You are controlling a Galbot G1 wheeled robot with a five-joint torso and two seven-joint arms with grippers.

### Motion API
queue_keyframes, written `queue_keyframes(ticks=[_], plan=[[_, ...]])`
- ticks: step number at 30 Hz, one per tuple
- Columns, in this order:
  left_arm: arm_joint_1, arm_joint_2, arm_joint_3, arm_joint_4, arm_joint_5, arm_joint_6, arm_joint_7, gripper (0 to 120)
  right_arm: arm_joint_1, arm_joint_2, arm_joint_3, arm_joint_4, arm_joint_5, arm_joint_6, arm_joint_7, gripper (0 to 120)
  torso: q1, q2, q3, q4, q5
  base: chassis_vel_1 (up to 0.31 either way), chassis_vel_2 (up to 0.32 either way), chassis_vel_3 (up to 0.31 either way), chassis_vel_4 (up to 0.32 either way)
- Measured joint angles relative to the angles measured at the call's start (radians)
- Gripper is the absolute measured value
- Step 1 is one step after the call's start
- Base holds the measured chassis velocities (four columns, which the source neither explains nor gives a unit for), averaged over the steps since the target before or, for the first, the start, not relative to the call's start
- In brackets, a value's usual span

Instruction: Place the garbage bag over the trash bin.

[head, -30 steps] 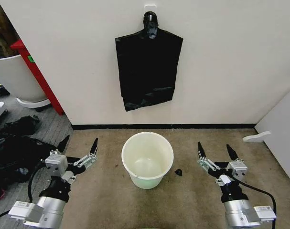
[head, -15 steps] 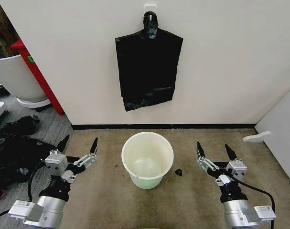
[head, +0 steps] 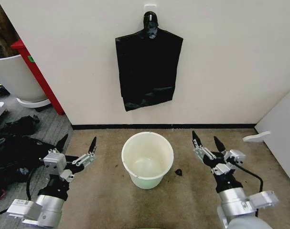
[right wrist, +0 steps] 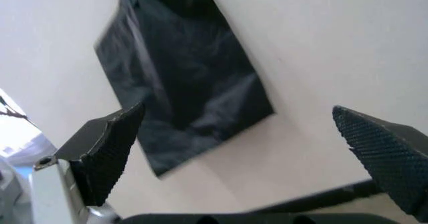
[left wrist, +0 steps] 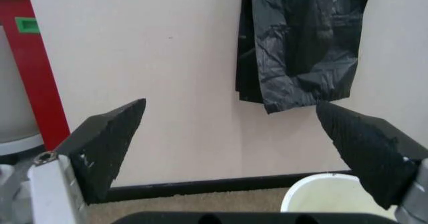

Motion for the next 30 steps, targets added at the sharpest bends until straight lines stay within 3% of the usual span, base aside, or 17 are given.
queue_keyframes(ticks=[1,7,8,10,15,20,23,30], plan=[[0.0,0.0,0.0,0.0,0.0,0.0,0.0,100,0.0,0.0,0.0,0.0,0.0,0.0,0.0,100,0.0,0.0,0.0,0.0,0.0,0.0,0.0,0.0,0.0],[-0.045,0.061,0.025,0.0,-0.053,0.032,-0.014,100,0.166,-0.047,-0.01,0.024,0.364,-0.044,0.12,100,0.0,0.0,0.0,0.0,0.0,0.0,0.0,0.0,0.0],[-0.045,0.061,0.025,0.0,-0.053,0.032,-0.014,100,0.166,-0.047,-0.01,0.024,0.364,-0.044,0.12,100,0.0,0.0,0.0,0.0,0.0,0.0,0.0,0.0,0.0],[-0.052,0.078,0.024,0.0,-0.069,0.032,-0.018,100,0.269,-0.082,-0.023,0.021,0.546,-0.052,0.197,100,0.0,0.0,0.0,-0.0003,0.0,0.0,0.0,0.0,0.0],[-0.068,0.1,0.017,0.0,-0.095,0.038,-0.04,100,0.498,-0.134,-0.087,-0.055,0.788,-0.053,0.271,100,0.0,0.0,0.0,0.0001,-0.0002,0.0,0.0,0.0,0.0],[-0.072,0.105,0.014,0.0,-0.1,0.053,-0.048,100,0.659,-0.116,-0.155,-0.161,0.9,-0.044,0.295,100,0.0,0.0,0.0,-0.0002,-0.0001,0.0,0.0,0.0,0.0],[-0.053,0.094,0.007,0.0,-0.096,0.054,-0.048,100,0.836,-0.059,-0.222,-0.252,0.936,-0.037,0.335,100,0.0,0.0,0.0,0.0002,-0.0001,0.0,0.0,0.0,0.0],[-0.055,0.079,0.013,0.0,-0.085,0.052,-0.044,100,1.037,0.041,-0.268,-0.388,0.96,-0.02,0.372,100,0.0,0.0,0.0,0.0,-0.0003,0.0,0.0,0.0,0.0]])
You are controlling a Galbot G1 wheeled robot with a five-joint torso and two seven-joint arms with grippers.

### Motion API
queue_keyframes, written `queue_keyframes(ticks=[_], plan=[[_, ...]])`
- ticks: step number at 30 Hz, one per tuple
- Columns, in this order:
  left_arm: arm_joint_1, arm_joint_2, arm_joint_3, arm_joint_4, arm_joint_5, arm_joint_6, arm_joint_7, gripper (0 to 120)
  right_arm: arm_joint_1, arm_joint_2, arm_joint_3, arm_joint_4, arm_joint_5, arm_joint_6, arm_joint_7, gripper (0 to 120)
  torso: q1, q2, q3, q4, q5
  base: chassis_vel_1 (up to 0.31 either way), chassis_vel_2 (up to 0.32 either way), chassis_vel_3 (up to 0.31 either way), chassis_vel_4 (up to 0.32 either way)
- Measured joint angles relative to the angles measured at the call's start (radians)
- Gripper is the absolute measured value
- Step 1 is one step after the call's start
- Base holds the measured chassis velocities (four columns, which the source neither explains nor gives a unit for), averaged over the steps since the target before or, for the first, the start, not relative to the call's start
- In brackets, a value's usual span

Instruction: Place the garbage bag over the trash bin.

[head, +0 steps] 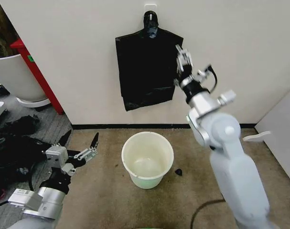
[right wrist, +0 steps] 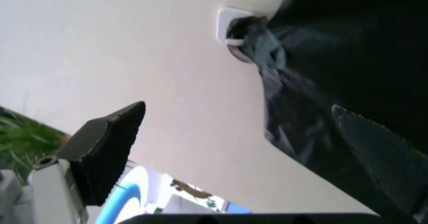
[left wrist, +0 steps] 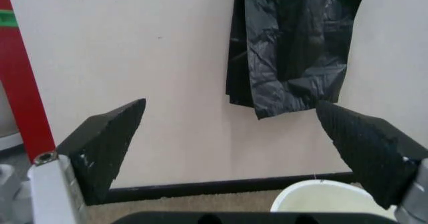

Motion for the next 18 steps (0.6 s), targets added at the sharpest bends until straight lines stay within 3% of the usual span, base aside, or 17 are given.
queue_keyframes(ticks=[8,18], plan=[[0.002,-0.002,-0.001,0.0,0.002,-0.003,0.003,100,0.126,0.083,-0.037,-0.185,-0.097,0.001,-0.008,100,0.0,0.0,0.0,0.0002,0.0001,0.0,0.0,0.0,0.0],[-0.001,-0.004,-0.001,0.0,0.0,-0.004,0.005,100,0.218,0.117,-0.048,-0.315,-0.174,-0.008,-0.054,100,0.0,0.0,0.0,0.0,0.0002,0.0,0.0,0.0,0.0]])
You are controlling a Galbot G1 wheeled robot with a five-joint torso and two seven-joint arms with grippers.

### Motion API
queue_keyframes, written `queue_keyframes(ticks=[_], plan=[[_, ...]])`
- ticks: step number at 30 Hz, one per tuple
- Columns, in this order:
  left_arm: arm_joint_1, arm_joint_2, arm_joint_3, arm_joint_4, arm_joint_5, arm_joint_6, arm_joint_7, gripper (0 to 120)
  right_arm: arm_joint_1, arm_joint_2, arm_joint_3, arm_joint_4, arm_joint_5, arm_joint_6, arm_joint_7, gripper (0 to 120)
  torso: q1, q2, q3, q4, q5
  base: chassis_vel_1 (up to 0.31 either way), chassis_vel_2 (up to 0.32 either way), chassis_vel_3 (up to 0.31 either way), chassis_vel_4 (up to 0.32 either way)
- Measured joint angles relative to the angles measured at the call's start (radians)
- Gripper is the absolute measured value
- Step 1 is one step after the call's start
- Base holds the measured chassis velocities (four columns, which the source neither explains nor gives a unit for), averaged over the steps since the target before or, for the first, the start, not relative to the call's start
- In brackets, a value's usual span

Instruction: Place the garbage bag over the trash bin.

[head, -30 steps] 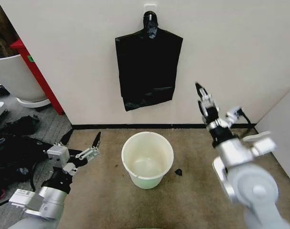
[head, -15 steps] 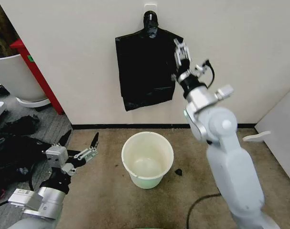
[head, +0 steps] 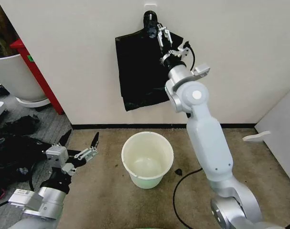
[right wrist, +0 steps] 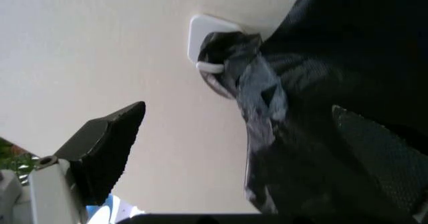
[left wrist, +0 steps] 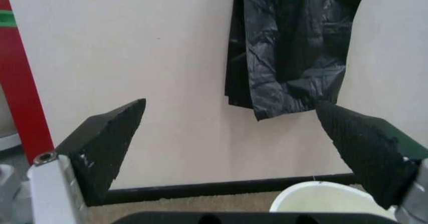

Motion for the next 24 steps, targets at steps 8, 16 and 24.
queue_keyframes(ticks=[8,16,24], plan=[[-0.002,0.003,-0.002,0.0,-0.004,0.0,0.001,100,0.054,0.016,0.004,-0.075,-0.022,-0.005,-0.024,100,0.0,0.0,0.0,0.0,0.0,0.0,0.0,0.0,0.0],[-0.005,-0.003,-0.001,0.0,-0.003,-0.002,0.003,100,0.068,0.022,-0.009,-0.071,-0.019,-0.005,-0.017,100,0.0,0.0,0.0,0.0,0.0001,0.0,0.0,0.0,0.0],[-0.003,-0.009,-0.003,0.0,0.0,-0.007,0.004,100,0.072,0.021,-0.02,-0.076,-0.024,-0.006,-0.021,86,0.0,0.0,0.0,0.0,0.0001,0.0,0.0,0.0,0.0]])
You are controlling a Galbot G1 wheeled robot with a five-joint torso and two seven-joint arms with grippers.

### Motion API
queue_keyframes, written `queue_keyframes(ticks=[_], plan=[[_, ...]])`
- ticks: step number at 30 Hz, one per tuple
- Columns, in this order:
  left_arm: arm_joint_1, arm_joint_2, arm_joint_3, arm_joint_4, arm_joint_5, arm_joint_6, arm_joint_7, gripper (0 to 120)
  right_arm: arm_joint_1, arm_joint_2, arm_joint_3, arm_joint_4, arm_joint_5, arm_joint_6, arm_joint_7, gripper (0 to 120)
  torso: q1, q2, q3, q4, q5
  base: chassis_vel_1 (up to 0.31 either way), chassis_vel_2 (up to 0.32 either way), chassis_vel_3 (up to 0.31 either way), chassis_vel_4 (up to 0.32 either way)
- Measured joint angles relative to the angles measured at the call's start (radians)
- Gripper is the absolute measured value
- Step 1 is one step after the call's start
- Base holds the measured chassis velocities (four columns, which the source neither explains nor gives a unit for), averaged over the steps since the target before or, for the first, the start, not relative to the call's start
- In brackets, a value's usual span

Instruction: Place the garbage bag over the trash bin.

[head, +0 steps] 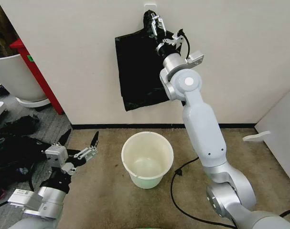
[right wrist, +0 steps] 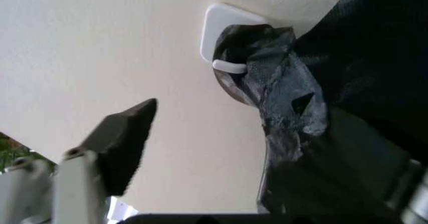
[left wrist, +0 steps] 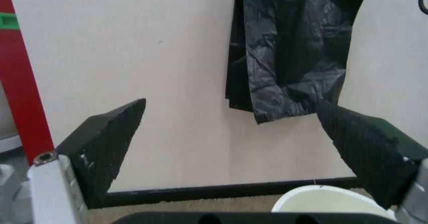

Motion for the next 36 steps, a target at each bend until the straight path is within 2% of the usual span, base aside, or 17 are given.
queue_keyframes(ticks=[1,3,8,10,16,18,23,36], plan=[[0.0,0.0,0.0,0.0,0.0,0.0,0.0,100,0.001,0.0,0.0,-0.004,-0.001,0.0,-0.001,81,0.0,0.0,0.0,0.0,0.0,0.0,0.0,0.0,0.0],[0.0,0.0,0.0,0.0,0.0,-0.001,0.0,100,0.002,0.0,0.001,-0.006,-0.002,0.0,-0.001,77,0.0,0.0,0.0,0.0,0.0,0.0,0.0,0.0,0.0],[0.0,0.0,0.0,0.0,0.001,-0.001,0.002,100,0.004,-0.007,0.001,-0.01,-0.002,0.003,-0.003,55,0.0,0.0,0.0,0.0,0.0,0.0,0.0,0.0,0.0],[0.0,0.0,0.001,0.0,0.001,-0.001,0.003,100,0.002,-0.01,0.001,-0.009,-0.002,0.003,-0.003,52,0.0,0.0,0.0,0.0,-0.0001,0.0,0.0,0.0,0.0],[0.0,-0.003,0.002,0.0,0.002,-0.005,0.007,100,-0.007,-0.018,-0.007,-0.002,-0.002,0.005,-0.001,25,0.0,0.0,0.0,0.0,0.0,0.0,0.0,0.0,0.0],[0.001,-0.004,0.002,0.0,0.003,-0.006,0.007,100,-0.006,-0.018,-0.008,-0.003,-0.002,0.005,-0.001,22,0.0,0.0,0.0,0.0,0.0,0.0,0.0,0.0,0.0],[0.002,-0.007,0.001,0.0,0.004,-0.014,0.007,100,0.0,-0.016,-0.009,-0.012,-0.003,0.005,0.002,0,0.0,0.0,0.0,0.0,0.0,0.0,0.0,0.0,0.0],[0.0,-0.016,0.004,0.0,0.019,-0.026,0.016,100,-0.03,-0.04,-0.024,0.023,0.017,0.006,0.028,0,0.0,0.0,0.0,0.0,0.0,0.0,0.0,0.0,0.0]])
